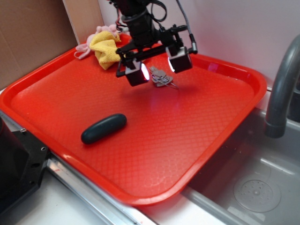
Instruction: Grab the silver keys.
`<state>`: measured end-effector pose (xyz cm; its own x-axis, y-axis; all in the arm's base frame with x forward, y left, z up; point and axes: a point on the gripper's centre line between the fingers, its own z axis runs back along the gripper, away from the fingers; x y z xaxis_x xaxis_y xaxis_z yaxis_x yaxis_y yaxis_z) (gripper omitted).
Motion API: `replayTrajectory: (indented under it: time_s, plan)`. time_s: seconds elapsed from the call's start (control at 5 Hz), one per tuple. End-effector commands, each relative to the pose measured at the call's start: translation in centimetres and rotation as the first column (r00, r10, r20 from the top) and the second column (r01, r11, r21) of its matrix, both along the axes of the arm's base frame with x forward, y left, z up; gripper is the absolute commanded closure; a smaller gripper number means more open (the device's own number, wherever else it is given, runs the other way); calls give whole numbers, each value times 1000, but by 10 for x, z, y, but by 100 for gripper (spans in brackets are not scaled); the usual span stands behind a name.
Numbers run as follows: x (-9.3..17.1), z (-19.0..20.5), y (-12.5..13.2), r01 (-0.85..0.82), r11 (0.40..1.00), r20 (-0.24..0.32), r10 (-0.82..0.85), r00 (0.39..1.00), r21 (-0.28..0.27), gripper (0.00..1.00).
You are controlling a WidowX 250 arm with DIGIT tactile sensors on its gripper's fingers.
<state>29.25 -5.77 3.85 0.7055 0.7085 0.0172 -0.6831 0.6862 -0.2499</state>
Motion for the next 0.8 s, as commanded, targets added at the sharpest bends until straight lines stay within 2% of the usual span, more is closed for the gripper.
replayTrajectory:
  time_s: [0.0,0.4,0.6]
  plan:
    - [14,7,-6,-37,999,-16,37,999,6,100]
    - [13,9,-11,-34,999,-27,35,999,21,100]
    - [7,31,-7,42,993,-39,-38,998,106,100]
